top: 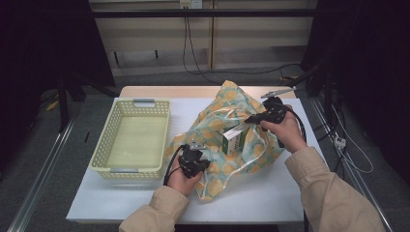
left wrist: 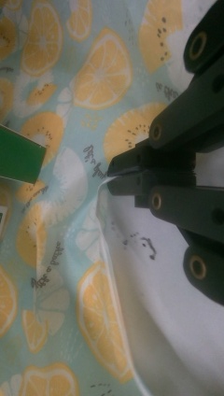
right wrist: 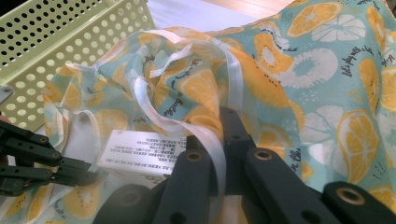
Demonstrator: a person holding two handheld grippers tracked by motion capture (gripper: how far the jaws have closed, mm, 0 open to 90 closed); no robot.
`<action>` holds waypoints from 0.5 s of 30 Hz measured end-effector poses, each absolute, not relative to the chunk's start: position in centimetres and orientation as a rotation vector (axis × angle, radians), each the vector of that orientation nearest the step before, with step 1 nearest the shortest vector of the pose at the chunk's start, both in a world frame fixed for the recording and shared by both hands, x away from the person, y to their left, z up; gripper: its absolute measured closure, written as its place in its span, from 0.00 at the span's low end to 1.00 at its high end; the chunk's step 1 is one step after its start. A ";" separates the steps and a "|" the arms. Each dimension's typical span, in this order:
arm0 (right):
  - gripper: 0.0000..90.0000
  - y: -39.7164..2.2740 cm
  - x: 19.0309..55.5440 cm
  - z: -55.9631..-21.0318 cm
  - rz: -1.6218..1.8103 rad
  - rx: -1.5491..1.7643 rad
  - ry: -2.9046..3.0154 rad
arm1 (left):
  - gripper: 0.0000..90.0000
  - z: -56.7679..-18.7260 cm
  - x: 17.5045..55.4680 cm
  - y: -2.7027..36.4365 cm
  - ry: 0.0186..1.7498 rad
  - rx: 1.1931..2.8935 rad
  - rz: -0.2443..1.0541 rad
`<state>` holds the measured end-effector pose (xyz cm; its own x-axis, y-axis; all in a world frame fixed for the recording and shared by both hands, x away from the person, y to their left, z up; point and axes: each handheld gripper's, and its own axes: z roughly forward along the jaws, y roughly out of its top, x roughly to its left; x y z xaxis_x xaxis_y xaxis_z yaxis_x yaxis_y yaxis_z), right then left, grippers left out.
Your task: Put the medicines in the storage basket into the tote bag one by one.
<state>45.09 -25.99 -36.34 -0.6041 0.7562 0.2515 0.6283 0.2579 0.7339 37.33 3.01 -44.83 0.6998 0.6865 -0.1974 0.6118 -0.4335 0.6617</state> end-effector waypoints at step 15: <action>1.00 -26.5 45.0 -36.0 1.283 1.320 2.350 | 1.00 -40.0 39.2 4.5 0.961 2.107 0.069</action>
<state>44.98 -26.52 -36.03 -0.5989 0.7592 0.2549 0.6249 0.2441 0.7415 39.22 4.48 -39.97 0.7096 0.6551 -0.2592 0.6113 -0.3897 0.6888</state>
